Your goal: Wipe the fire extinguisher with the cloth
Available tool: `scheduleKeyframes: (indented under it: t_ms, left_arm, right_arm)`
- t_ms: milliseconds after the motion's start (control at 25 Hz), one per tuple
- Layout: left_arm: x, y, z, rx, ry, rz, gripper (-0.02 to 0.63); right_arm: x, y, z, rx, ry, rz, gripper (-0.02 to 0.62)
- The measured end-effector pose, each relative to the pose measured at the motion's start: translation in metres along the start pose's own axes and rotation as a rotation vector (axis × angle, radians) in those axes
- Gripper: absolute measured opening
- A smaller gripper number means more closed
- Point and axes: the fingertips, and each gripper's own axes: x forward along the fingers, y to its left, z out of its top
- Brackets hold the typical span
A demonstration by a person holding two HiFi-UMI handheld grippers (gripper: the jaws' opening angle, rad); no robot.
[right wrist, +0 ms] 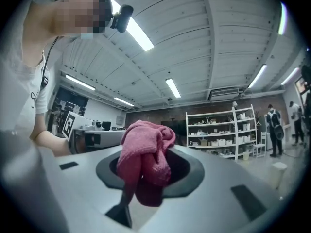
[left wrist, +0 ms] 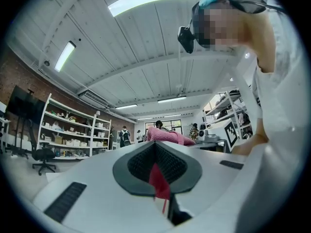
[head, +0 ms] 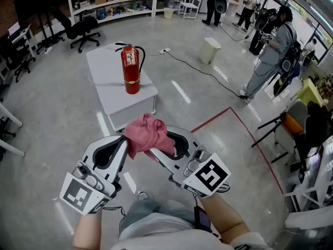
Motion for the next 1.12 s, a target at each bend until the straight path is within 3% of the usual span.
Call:
scheduleKeyframes:
  t_ms: [120,400,1120]
  left_arm:
    - [0.004,0.028,-0.008,0.017,0.019,-0.020,0.009]
    - [0.029,0.098,-0.028,-0.005,0.008,-0.018,0.009]
    - [0.174,0.267,-0.045,0.054,0.000,0.031,0.009]
  right_arm:
    - [0.026,-0.010,-0.007,-0.047,0.013,-0.032,0.143]
    - [0.082,-0.057,-0.039,-0.042,0.062,-0.068,0.141]
    - [0.228,-0.261,-0.075,-0.132,0.125,-0.080,0.140]
